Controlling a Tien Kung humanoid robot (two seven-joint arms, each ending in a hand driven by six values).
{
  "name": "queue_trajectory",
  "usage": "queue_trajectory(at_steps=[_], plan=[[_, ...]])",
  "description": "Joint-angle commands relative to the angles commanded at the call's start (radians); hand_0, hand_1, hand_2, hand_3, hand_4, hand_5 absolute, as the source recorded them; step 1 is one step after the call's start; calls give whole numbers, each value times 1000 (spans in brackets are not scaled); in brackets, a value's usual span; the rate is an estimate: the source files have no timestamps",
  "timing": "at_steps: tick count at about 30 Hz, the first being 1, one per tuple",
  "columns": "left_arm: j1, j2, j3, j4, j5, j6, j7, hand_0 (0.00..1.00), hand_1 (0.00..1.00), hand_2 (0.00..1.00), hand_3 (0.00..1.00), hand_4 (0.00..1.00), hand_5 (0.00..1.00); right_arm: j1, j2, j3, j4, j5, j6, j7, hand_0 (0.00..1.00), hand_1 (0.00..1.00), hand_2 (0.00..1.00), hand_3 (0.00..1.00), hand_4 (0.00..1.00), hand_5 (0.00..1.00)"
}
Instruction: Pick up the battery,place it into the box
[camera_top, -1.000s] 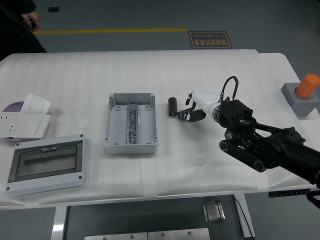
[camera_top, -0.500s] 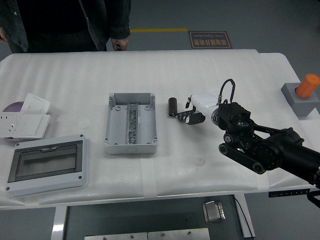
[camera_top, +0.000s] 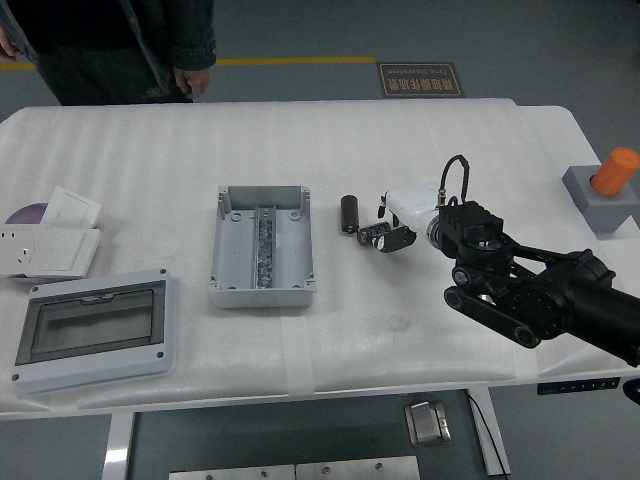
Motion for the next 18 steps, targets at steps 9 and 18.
queue_trajectory(at_steps=[9,18], plan=[[1,-3,-3,0,0,0,0,626,650,477,596,524,467,-4,-15,18,28,-22,5,-4,720,701,653,798,882,561],[-1,-3,-5,-1,2,-1,-1,626,651,477,596,521,468,0,-33,-7,76,-53,-3,16,721,707,671,803,918,579]])
